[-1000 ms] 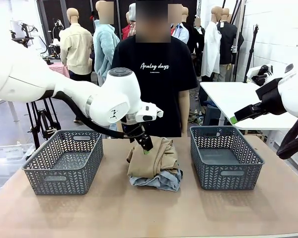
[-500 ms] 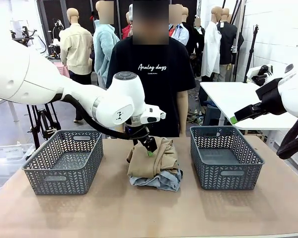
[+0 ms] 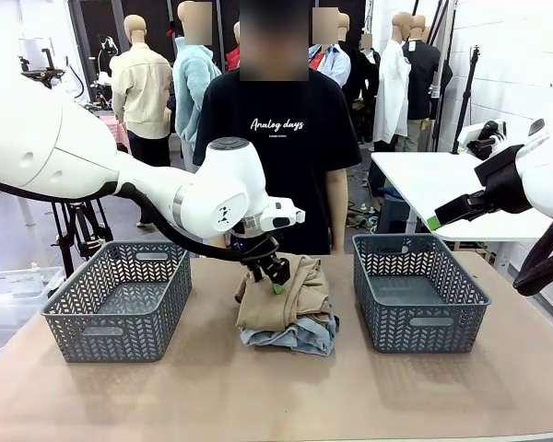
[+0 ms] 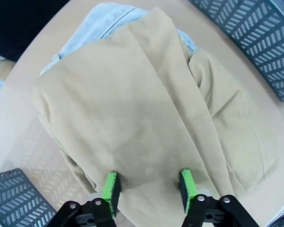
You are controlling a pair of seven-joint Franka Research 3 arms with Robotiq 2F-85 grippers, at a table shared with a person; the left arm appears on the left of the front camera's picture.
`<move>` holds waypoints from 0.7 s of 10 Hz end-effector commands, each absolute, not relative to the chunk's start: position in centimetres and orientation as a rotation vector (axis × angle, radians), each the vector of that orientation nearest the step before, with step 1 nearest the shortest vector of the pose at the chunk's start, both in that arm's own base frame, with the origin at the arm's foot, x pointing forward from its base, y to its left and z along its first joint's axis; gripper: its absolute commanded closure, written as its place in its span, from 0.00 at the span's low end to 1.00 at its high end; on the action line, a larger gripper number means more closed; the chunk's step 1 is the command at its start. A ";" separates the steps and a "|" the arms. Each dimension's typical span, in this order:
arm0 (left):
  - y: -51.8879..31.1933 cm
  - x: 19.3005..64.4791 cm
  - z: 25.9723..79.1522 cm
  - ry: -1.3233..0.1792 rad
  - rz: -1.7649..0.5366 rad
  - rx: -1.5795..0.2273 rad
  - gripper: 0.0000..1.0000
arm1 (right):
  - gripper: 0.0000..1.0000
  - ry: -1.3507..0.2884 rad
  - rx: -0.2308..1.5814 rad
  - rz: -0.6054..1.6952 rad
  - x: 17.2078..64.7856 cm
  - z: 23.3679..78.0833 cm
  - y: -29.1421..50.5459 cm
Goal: Sort the tops and bottoms.
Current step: Lift clothes from the center of the table with your left hand.
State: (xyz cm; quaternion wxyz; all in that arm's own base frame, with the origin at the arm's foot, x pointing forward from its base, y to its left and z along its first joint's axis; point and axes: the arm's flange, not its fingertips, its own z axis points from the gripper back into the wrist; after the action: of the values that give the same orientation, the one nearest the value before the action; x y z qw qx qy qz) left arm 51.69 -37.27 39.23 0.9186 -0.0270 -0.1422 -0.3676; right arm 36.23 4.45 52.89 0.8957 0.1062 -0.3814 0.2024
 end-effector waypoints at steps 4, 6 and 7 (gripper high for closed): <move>-37.0 51.6 39.5 -0.257 -0.755 -0.070 1.00 | 0.00 -0.783 0.222 0.411 36.4 52.7 4.5; -36.9 51.4 39.6 -0.243 -0.744 -0.085 1.00 | 0.00 -0.783 0.222 0.411 36.4 52.7 4.5; -36.8 50.9 39.9 -0.231 -0.738 -0.098 1.00 | 0.00 -0.783 0.222 0.411 36.4 52.7 4.5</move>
State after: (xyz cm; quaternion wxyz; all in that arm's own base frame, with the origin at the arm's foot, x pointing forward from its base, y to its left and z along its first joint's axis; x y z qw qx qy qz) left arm 51.51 -37.31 39.45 0.9237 -0.0341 -0.1277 -0.3596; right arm 36.23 4.45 52.89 0.8957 0.1062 -0.3814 0.2024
